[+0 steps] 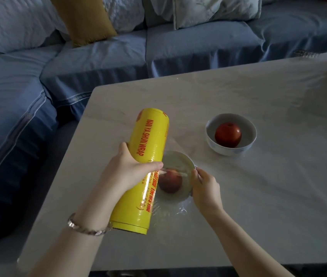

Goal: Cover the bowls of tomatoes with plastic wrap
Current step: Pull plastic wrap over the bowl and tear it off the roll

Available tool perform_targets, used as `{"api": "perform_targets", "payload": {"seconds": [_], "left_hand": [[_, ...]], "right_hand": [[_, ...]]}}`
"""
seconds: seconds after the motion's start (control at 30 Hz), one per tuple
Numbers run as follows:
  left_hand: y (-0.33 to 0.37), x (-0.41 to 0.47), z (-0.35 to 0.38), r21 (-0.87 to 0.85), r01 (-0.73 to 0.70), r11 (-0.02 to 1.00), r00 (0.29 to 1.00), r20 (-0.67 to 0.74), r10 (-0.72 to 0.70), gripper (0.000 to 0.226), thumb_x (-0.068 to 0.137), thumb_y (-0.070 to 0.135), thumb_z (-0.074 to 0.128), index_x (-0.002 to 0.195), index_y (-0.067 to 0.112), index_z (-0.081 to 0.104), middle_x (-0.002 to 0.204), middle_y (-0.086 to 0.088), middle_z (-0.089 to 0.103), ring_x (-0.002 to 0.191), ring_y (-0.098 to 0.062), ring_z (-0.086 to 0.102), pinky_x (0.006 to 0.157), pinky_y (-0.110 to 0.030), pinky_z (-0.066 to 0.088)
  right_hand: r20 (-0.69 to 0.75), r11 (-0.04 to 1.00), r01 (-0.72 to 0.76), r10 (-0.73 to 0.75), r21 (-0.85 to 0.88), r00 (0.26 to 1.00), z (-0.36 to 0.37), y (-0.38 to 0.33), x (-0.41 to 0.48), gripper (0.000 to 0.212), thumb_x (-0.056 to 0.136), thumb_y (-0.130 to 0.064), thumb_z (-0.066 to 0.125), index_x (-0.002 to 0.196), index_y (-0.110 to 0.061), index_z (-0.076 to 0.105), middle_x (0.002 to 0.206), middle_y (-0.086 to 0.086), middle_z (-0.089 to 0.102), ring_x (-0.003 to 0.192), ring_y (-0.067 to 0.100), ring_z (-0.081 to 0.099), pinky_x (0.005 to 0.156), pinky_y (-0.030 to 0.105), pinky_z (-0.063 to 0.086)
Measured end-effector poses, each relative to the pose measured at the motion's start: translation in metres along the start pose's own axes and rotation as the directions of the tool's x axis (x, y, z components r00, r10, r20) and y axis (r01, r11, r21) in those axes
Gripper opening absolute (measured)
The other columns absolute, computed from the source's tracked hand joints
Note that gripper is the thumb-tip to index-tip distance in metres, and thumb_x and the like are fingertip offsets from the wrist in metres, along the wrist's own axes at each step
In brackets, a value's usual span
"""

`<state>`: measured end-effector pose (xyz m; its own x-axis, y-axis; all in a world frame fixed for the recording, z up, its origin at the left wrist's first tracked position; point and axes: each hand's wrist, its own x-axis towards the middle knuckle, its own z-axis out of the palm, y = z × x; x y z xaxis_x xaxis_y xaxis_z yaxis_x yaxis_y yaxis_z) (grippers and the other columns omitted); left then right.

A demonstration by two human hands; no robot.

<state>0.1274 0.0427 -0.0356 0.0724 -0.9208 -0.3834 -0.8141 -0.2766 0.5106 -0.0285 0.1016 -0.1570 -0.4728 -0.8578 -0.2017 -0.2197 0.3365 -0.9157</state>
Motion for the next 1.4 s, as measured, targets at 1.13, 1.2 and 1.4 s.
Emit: {"api": "perform_targets", "payload": {"seconds": [1.13,1.2,1.4], "left_hand": [[-0.071,-0.004,0.025,-0.254,0.066,0.965,0.994,-0.065,-0.085,0.109,0.051,0.062,0.075,0.141,0.043,0.017,0.132,0.003,0.053,0.109,-0.028,0.058,0.095,-0.049,0.047],[-0.069,-0.004,0.031,-0.234,0.064,0.970,0.993,-0.079,-0.085,0.107,0.058,0.058,0.076,0.143,0.041,0.014,0.136,0.000,0.050,0.114,-0.030,0.055,0.096,-0.047,0.045],[-0.056,-0.008,0.050,-0.054,0.091,0.994,0.993,-0.076,-0.095,0.102,0.069,0.068,0.063,0.145,0.041,-0.001,0.127,-0.011,0.047,0.107,-0.033,0.056,0.085,-0.041,0.045]], "right_hand": [[-0.064,0.995,-0.029,0.022,-0.101,0.998,-0.035,0.009,0.014,0.033,0.091,-0.024,0.043,0.065,-0.005,0.049,0.055,0.003,0.046,0.058,0.026,0.046,0.064,0.048,0.053],[-0.061,0.991,-0.012,0.003,-0.136,0.998,-0.045,0.009,0.017,0.032,0.092,-0.023,0.043,0.070,-0.002,0.052,0.057,0.006,0.049,0.059,0.027,0.049,0.064,0.047,0.053],[-0.042,0.970,-0.022,0.012,-0.240,0.999,-0.066,0.004,0.018,0.030,0.092,-0.021,0.042,0.071,-0.002,0.053,0.059,0.008,0.053,0.062,0.028,0.051,0.059,0.036,0.044]]}}
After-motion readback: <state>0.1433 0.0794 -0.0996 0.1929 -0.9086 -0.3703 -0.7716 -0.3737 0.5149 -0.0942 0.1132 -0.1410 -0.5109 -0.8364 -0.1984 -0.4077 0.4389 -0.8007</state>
